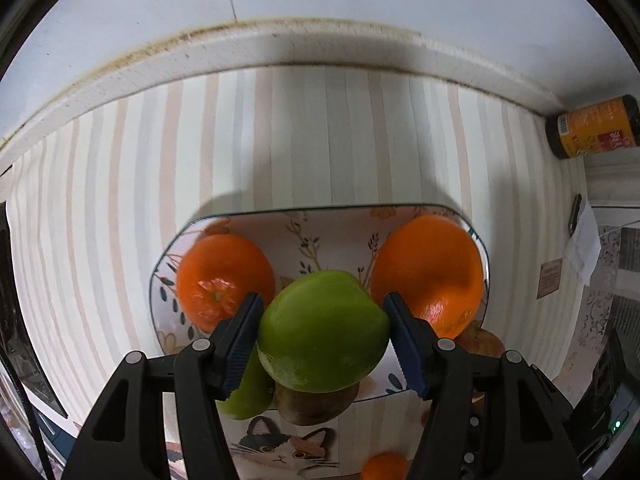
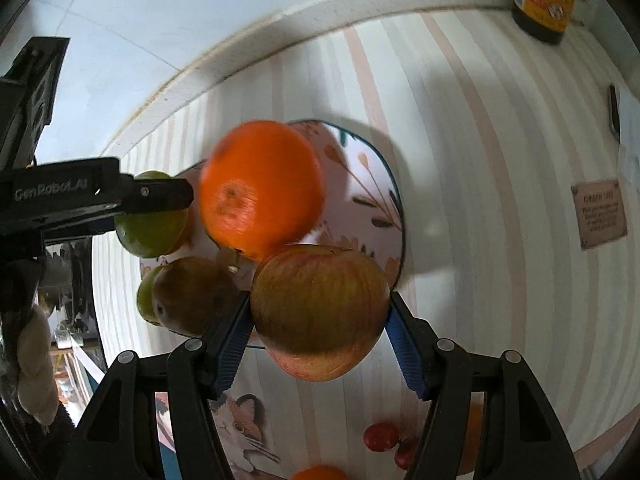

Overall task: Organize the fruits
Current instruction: 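Place the red apple on the plate with the right tool while the left places the green apple, then open both tools and lift them away from the plate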

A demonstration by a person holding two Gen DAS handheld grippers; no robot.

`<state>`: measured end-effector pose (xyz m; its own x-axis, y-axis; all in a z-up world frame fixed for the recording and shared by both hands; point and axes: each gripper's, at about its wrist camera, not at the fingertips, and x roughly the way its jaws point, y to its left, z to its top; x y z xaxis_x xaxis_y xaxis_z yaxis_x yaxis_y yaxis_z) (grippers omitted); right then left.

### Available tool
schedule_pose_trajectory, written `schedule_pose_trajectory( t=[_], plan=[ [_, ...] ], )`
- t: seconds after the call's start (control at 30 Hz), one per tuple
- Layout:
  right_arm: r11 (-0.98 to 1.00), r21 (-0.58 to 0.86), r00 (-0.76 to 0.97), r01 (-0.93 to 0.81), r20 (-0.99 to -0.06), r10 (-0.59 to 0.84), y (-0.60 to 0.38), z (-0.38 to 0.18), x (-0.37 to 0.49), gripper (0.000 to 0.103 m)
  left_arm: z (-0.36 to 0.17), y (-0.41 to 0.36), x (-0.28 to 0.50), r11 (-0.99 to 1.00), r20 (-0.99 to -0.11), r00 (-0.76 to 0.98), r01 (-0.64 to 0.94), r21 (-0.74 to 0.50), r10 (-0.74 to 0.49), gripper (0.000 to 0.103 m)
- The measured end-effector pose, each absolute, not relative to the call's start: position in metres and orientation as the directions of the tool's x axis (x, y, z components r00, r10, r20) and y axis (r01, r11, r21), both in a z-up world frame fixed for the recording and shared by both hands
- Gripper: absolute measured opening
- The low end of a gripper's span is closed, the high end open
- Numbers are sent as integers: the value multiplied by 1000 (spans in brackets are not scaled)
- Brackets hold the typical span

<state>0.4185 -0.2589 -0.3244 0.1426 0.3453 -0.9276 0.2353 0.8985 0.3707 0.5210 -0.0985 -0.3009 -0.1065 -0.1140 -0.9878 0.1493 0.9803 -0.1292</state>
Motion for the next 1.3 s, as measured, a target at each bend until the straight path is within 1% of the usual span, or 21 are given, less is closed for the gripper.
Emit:
schedule_pose_trajectory(
  t=[0.07, 0.1, 0.13, 0.17, 0.2, 0.23, 0.37, 0.57, 0.8, 1.1, 1.3],
  plan=[
    [891, 383, 151, 244, -922, 355, -260, -327, 418, 69, -302, -100, 519, 981, -990, -102, 159, -112, -96, 60],
    [886, 390, 152, 250, -920, 362, -262, -327, 417, 70, -301, -101, 518, 981, -992, -95, 164, -101, -86, 65],
    [877, 408, 158, 254, -912, 379, -262, -327, 417, 75, -299, -101, 518, 981, -993, -82, 168, -96, -83, 76],
    [876, 410, 160, 253, -911, 380, -262, -324, 417, 81, -297, -101, 518, 981, -995, -65, 170, -89, -79, 82],
    [879, 405, 164, 250, -913, 374, -262, -322, 417, 84, -294, -99, 518, 981, -995, -45, 165, -99, -93, 92],
    [881, 403, 166, 247, -913, 371, -263, -318, 416, 91, -291, -97, 518, 981, -993, -39, 154, -116, -112, 92],
    [900, 366, 165, 236, -928, 334, -260, -309, 418, 95, -279, -84, 513, 985, -992, -3, 116, -129, -130, 92],
    [943, 268, 189, 198, -954, 232, -256, -287, 418, 95, -264, -64, 487, 991, -992, 60, 81, -105, -111, 92],
    [976, 173, 231, 132, -963, 139, -245, -260, 405, 95, -244, -40, 443, 998, -986, 161, 43, -40, -47, 92],
    [986, 142, 299, 88, -948, 110, -235, -218, 364, 95, -202, -18, 388, 1000, -952, 306, 10, -1, -4, 92],
    [988, 139, 356, 72, -929, 104, -229, -186, 335, 95, -170, -6, 352, 1000, -926, 378, 8, -12, -14, 92]
  ],
)
